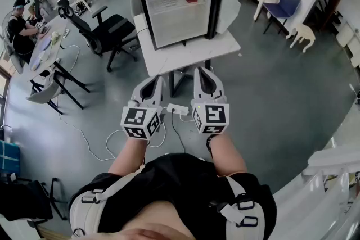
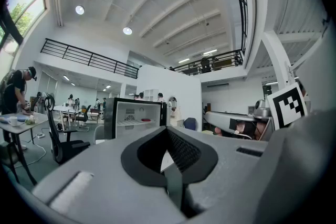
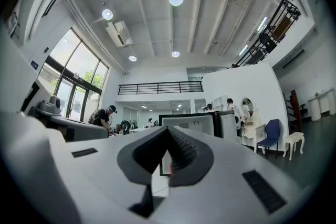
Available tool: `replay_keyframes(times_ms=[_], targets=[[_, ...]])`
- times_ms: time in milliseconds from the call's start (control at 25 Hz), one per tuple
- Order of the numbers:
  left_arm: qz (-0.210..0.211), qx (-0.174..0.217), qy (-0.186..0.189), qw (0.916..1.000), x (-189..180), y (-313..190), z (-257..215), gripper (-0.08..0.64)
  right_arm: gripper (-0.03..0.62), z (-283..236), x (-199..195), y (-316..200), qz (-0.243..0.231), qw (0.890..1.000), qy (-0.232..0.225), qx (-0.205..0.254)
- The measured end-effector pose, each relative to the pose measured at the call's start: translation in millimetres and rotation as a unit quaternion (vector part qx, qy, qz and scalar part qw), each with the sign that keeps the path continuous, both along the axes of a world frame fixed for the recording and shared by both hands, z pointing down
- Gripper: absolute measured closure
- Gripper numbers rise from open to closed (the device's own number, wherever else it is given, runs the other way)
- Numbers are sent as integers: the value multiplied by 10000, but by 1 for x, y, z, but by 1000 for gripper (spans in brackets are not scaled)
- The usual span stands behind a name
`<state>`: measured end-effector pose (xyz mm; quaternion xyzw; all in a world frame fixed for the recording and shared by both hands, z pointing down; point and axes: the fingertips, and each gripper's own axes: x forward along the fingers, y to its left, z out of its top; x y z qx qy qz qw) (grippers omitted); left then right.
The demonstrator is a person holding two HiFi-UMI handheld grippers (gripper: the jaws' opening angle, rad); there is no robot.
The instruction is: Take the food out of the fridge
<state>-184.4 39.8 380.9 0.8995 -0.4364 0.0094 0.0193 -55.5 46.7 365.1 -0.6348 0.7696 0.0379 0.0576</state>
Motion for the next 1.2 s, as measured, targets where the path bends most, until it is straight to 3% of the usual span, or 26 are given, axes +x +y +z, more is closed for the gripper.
replay_keyframes(times_ms=[800,1200], targets=[[482,24,74,9988,-59,-38,18,558,584,13,-70,-22,457,9989,-13,87],[611,31,73,9981,-48,-68,22,558,584,19,-55,-46,656,9978,87,67]])
